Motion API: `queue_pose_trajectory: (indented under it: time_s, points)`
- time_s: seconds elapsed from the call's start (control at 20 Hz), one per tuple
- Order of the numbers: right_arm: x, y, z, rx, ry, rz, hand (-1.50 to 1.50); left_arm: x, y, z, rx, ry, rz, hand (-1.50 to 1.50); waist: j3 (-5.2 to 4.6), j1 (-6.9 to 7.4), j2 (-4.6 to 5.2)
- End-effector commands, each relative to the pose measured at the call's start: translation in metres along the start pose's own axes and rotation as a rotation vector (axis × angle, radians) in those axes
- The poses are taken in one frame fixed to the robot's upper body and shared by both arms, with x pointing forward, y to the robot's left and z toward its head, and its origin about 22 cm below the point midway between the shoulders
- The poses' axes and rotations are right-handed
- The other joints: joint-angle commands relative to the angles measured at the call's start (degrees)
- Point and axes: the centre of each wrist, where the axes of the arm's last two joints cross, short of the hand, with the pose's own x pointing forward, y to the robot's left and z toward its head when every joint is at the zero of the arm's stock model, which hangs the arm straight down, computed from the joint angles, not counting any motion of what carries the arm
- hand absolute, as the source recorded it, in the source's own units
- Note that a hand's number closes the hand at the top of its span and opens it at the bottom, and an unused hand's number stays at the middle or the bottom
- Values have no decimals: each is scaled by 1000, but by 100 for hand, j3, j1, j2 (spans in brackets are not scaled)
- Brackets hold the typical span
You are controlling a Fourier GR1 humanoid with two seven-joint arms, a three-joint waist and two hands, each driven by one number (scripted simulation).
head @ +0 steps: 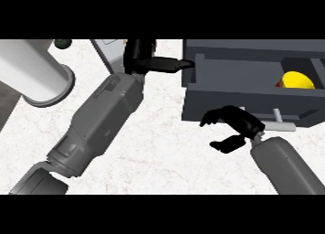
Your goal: Pick up the cup, place it into the drawer and close the drawer
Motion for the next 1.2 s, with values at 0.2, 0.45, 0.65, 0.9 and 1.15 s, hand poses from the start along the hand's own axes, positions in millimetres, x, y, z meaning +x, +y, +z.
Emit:
queue_pose_trajectory:
  time_s: [0.2,0.45,0.65,0.9,1.15]
  points:
    - [-38,-28,-27,-141,-10,-46,150,-2,39,17,0,-3,37,-150,15,327,70]
    - [-36,-86,-28,-300,-29,-61,150,0,57,25,-22,16,38,-150,19,492,83]
    - [-33,-129,-19,-414,0,-59,150,1,69,28,-36,1,22,-150,23,634,181]
    - [-29,-158,-8,-472,8,-108,150,6,76,29,-68,16,48,-150,18,773,197]
    - [-25,-171,0,-492,-11,-130,150,4,76,34,-90,34,46,-150,16,853,181]
